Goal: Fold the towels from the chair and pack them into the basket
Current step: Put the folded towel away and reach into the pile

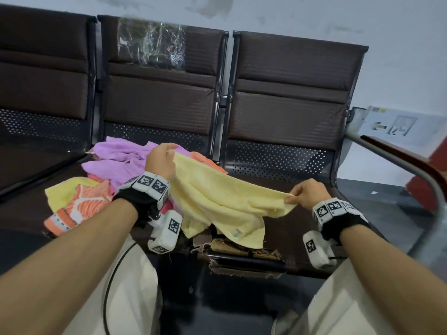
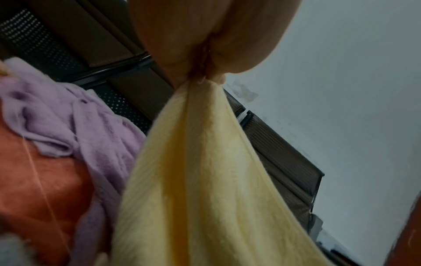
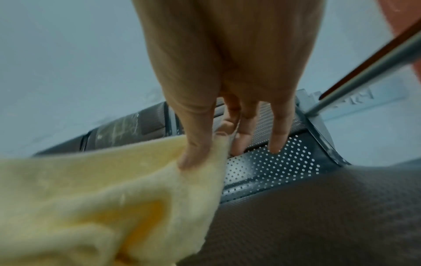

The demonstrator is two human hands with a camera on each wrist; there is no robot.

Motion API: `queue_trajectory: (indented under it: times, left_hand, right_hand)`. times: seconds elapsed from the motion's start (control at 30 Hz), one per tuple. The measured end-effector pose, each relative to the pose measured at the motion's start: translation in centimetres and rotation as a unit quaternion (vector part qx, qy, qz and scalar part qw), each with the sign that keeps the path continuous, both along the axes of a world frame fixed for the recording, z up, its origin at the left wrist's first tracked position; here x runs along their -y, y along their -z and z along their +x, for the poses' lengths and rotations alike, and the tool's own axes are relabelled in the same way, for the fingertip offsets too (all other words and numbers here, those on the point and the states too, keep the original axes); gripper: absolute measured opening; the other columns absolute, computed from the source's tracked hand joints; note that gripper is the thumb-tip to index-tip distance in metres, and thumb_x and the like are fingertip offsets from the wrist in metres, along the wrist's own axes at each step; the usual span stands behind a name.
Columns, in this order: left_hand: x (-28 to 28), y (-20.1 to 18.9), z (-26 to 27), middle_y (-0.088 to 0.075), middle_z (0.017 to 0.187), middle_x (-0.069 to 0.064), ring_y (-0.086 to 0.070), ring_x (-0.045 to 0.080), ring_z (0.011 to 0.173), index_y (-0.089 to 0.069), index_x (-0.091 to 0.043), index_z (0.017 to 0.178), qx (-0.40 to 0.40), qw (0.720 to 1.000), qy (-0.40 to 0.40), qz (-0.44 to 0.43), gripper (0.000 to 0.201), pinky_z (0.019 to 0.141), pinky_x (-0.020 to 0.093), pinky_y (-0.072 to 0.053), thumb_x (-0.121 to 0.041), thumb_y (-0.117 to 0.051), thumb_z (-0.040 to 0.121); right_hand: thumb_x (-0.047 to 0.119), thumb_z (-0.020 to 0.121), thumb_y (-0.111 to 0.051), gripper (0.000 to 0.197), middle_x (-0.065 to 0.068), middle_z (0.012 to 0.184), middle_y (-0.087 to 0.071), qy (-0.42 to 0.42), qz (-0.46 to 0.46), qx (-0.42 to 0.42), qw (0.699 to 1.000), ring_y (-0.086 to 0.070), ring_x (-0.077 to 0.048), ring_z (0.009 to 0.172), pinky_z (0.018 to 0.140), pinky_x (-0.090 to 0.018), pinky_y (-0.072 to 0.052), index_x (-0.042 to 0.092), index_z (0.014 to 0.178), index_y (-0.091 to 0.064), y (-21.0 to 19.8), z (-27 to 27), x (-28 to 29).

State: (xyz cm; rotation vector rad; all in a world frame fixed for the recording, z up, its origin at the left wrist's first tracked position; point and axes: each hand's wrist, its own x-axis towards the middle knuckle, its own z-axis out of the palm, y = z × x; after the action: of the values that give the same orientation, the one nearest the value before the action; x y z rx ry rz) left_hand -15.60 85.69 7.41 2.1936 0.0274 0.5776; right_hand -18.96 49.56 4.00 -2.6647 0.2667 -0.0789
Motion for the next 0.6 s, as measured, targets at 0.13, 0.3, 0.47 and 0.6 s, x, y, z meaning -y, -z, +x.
queue_trajectory:
  times: [0.13, 0.3, 0.47, 0.6]
  left_hand:
    - [0.7, 1.2, -1.3, -0.057, 0.129, 0.017, -0.049, 0.029, 0.124, -0.056, 0.000, 0.125, -0.002, 0.996, 0.047, 0.071, 0.033, 0.106, 0.034, -0.033, -0.002, -0.041, 0.096]
    - [1.8, -0.2, -1.8, -0.066, 0.114, 0.014, -0.056, 0.027, 0.111, -0.065, -0.002, 0.110, 0.046, 0.998, 0.042, -0.007, 0.027, 0.088, 0.018, -0.034, 0.000, -0.043, 0.094]
    - [2.4, -4.8, -0.8, -0.067, 0.106, 0.014, -0.058, 0.029, 0.102, -0.068, -0.003, 0.102, 0.102, 0.993, 0.035, -0.053, 0.025, 0.075, 0.014, -0.030, 0.002, -0.046, 0.091]
    - [2.5, -9.2, 0.4, -0.068, 0.107, 0.014, -0.059, 0.029, 0.103, -0.069, -0.007, 0.102, 0.128, 0.986, 0.018, -0.103, 0.025, 0.085, 0.025, -0.039, -0.003, -0.045, 0.093]
  right_hand:
    - [0.028, 0.073, -0.081, 0.026, 0.003, 0.062, -0.060, 0.025, 0.119, 0.038, 0.992, -0.055, -0.013, 0.064, 0.059, -0.026, -0.041, 0.016, 0.062, -0.062, -0.2, 0.0, 1.2]
    - [0.018, 0.088, -0.066, 0.011, -0.013, 0.081, -0.062, 0.049, 0.270, 0.141, 0.951, -0.059, -0.023, 0.076, 0.074, -0.045, -0.054, 0.009, 0.083, -0.062, -1.6, 0.4, 1.4]
    - [0.014, 0.086, -0.064, 0.003, -0.004, 0.077, -0.062, 0.097, 0.290, 0.279, 0.910, -0.054, -0.018, 0.076, 0.070, -0.030, -0.045, 0.013, 0.085, -0.067, -6.6, 1.9, -0.1]
    - [0.019, 0.088, -0.062, 0.019, 0.002, 0.064, -0.053, 0.119, 0.278, 0.364, 0.881, -0.046, -0.014, 0.068, 0.063, -0.023, -0.035, 0.014, 0.070, -0.058, -11.6, 2.5, -1.2]
